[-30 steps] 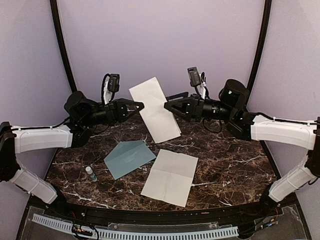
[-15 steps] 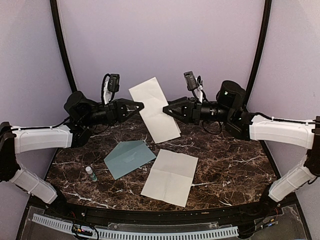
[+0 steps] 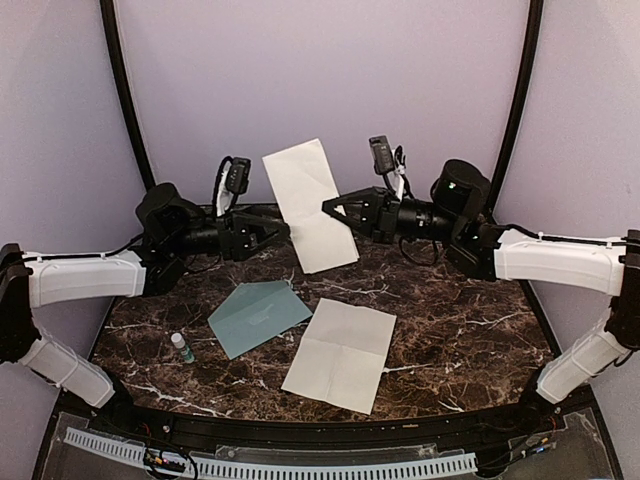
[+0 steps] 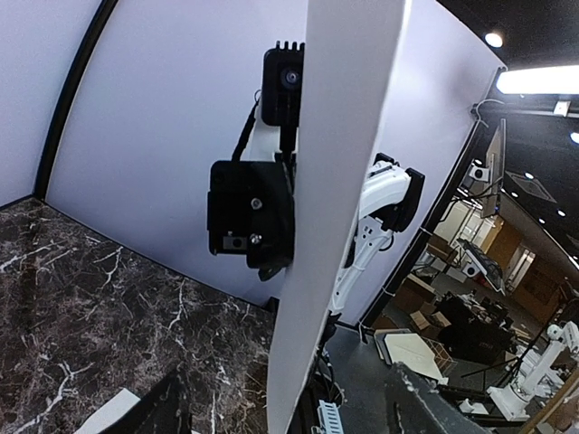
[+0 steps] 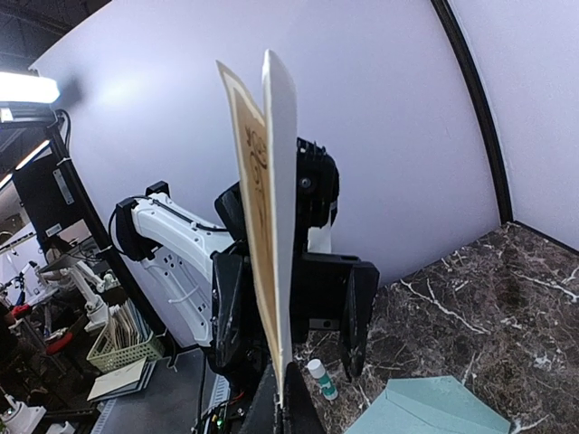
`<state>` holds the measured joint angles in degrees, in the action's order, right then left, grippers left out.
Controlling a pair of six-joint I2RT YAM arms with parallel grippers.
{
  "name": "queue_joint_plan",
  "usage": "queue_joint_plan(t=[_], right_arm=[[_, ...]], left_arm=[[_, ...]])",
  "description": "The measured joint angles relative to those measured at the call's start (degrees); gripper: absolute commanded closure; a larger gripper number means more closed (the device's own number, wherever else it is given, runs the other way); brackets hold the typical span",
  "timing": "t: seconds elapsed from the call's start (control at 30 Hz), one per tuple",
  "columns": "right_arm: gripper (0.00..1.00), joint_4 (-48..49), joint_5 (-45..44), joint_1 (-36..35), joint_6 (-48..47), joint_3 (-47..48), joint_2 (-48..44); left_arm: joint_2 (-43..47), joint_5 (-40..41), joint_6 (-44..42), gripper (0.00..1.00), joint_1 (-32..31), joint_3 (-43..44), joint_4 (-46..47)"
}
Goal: Place the letter into the envelope and seal it
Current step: Fold the letter.
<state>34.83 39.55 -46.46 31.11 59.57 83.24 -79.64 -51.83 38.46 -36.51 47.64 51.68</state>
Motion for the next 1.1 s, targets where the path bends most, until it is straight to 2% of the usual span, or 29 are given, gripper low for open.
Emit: queue_joint_plan(t=[0.13,0.2,0.23,0.3,0.37,0.4,0.43,0.47,0.5,0.57,0.6,0.7,0.83,0.87,0.93,1.03,1.07,1.1], right_arm=[[1.00,3.45,-1.29,-0.02,0.72,0.00,0.00],[1.00,4.55,-1.79,-0.02,0.92,0.00,0.02],[1.00,4.92,-1.99,-0.02,0.96,0.00,0.04],[1.00,5.62,-2.23,-0.04,1.07,0.00,0.11],[1.00,5.84,-2.54,-0.07,1.07,0.00,0.13],[1.00,5.81,-2.71,-0.09,1.07,0.00,0.13],[1.00,5.79,-3.02,-0.13,1.05,0.00,0.13],[1.00,5.70,-3.34,-0.22,1.01,0.00,0.13],[1.00,5.70,-3.61,-0.31,0.98,0.00,0.13],[1.00,5.81,-4.07,-0.33,0.96,0.00,0.13],[1.00,5.84,-4.39,-0.33,0.94,0.00,0.13],[1.00,5.81,-5.03,-0.35,0.92,0.00,0.13],[1.00,5.81,-5.35,-0.35,0.92,0.00,0.13],[1.00,5.84,-5.40,-0.35,0.92,0.00,0.13],[1.00,5.84,-5.62,-0.35,0.92,0.00,0.13],[1.00,5.84,-5.99,-0.39,0.92,-0.02,0.11],[1.00,5.79,-6.01,-0.39,0.92,-0.04,0.11],[1.00,5.84,-6.12,-0.42,0.90,-0.15,0.11]], left_arm=[[-0.44,-0.92,-0.74,0.53,-1.99,0.00,-2.03],[-0.66,-1.27,-1.09,0.70,-2.67,-0.09,-2.80],[-0.68,-1.38,-1.09,0.86,-2.93,-0.13,-3.15],[-0.70,-1.38,-1.77,0.99,-3.23,-0.17,-3.82],[-0.72,-1.29,-1.95,1.00,-3.26,-0.24,-4.04],[-0.72,-1.25,-2.16,0.97,-3.26,-0.24,-4.15],[-0.72,-1.14,-2.29,0.79,-3.26,-0.24,-4.22],[-0.72,-1.09,-2.38,0.70,-3.26,-0.24,-4.26],[-0.72,-1.07,-2.89,0.56,-3.28,-0.24,-4.37],[-0.72,-1.03,-3.13,0.45,-3.32,-0.24,-5.01],[-0.76,-0.96,-3.21,0.43,-3.43,-0.24,-5.31],[-0.83,-0.72,-3.54,0.48,-3.65,-0.24,-6.10],[-0.83,-0.20,-4.20,0.72,-3.91,-0.28,-7.76],[-0.83,-0.11,-4.15,0.83,-3.98,-0.33,-8.13],[-0.83,0.26,-4.96,0.98,-4.20,-0.39,-9.03],[-0.83,0.46,-5.90,1.00,-4.52,-0.44,-10.01],[-0.83,0.50,-6.12,0.93,-4.55,-0.44,-10.14],[-0.83,0.52,-6.27,0.81,-4.57,-0.46,-10.23]])
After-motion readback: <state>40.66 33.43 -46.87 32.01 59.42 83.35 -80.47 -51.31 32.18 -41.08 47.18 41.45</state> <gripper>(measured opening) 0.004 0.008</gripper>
